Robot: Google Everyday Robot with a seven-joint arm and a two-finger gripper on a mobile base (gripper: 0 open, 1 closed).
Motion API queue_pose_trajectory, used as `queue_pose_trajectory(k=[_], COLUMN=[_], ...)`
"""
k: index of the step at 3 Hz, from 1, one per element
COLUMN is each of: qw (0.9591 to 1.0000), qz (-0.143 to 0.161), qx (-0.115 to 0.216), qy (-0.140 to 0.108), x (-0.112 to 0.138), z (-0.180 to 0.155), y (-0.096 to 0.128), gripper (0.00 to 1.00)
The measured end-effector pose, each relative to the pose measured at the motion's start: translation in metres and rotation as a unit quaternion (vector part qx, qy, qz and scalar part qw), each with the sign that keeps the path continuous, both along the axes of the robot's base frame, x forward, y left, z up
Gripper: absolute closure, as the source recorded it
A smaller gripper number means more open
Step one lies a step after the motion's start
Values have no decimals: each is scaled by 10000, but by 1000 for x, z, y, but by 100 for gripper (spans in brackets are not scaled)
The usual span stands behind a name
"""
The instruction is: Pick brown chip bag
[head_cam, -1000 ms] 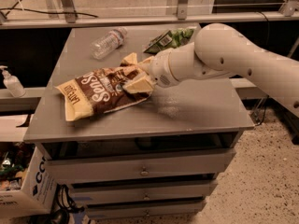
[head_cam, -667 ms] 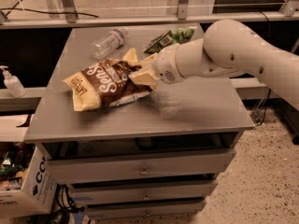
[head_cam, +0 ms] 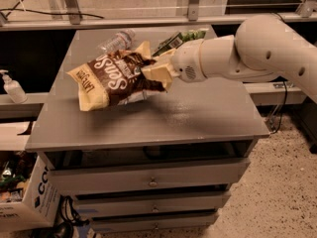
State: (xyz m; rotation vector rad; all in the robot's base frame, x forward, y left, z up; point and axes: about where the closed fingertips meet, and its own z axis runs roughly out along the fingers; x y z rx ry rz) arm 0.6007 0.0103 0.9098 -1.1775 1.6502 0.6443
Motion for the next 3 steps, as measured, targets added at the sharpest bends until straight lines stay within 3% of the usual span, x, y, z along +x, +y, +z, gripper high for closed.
queue_pose_trajectory(k=[1, 2, 3], qw=[9974, 9912, 9864], qz=[-82, -129, -146], qx=[684, 1258, 1567], qy=[233, 390, 465], x=[-2, -5, -6], z=[18, 38, 53], y=[-9, -16, -21], gripper=[100, 100, 100])
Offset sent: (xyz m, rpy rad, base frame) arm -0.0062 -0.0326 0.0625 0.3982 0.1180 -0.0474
